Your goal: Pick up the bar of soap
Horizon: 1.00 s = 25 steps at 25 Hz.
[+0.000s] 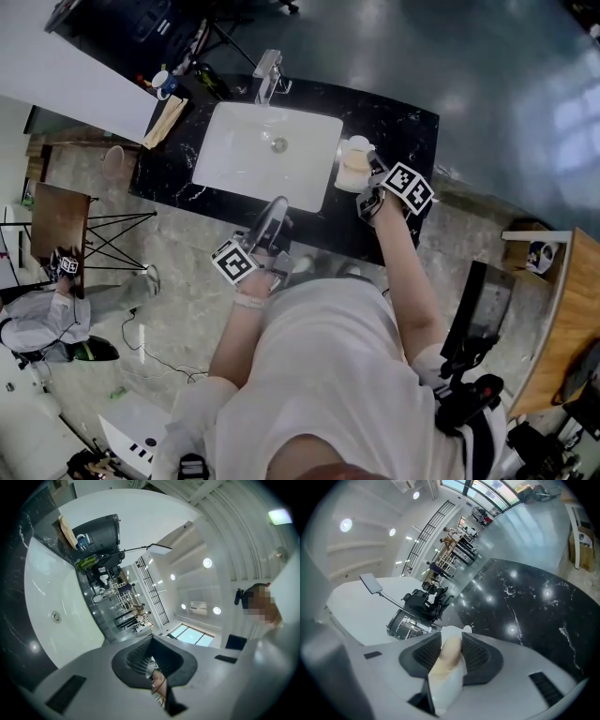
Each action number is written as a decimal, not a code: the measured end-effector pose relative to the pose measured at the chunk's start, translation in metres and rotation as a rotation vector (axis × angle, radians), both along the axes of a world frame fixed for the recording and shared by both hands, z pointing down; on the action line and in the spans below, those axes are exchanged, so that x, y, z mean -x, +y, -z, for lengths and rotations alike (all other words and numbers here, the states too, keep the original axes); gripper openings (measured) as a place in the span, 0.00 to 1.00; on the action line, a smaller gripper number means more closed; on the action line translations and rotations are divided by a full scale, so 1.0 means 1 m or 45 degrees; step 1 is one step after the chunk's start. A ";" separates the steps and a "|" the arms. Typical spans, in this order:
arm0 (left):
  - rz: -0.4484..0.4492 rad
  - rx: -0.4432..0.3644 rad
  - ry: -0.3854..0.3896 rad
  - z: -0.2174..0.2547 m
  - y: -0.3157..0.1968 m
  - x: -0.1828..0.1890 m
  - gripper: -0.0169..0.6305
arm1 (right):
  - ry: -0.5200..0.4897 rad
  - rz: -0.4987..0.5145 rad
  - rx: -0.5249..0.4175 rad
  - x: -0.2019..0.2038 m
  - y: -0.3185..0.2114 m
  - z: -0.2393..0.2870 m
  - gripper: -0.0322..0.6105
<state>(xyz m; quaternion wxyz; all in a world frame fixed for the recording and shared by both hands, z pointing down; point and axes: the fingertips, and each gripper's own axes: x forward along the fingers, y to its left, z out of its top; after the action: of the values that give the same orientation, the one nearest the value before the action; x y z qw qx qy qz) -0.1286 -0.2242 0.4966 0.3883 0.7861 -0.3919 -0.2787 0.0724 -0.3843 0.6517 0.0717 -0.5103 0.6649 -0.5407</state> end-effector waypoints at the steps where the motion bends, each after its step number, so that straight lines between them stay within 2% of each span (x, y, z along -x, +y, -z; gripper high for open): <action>1: 0.001 0.001 -0.002 0.000 0.000 0.000 0.04 | -0.003 -0.010 0.003 -0.001 0.001 0.000 0.28; 8: -0.011 0.016 0.005 -0.004 -0.001 0.001 0.04 | -0.025 -0.056 -0.013 -0.014 0.003 0.008 0.27; 15: -0.041 0.019 0.014 -0.005 -0.002 -0.002 0.04 | -0.293 -0.120 -0.015 -0.017 0.008 0.017 0.27; 25: -0.104 -0.009 0.081 -0.005 -0.006 -0.010 0.04 | -0.558 -0.055 -0.138 0.001 0.021 0.069 0.27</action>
<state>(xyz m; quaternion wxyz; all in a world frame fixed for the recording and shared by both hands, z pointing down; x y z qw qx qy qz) -0.1186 -0.2303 0.5018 0.4090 0.7936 -0.3459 -0.2886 0.0714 -0.3638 0.5828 0.2532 -0.3903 0.6505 -0.6004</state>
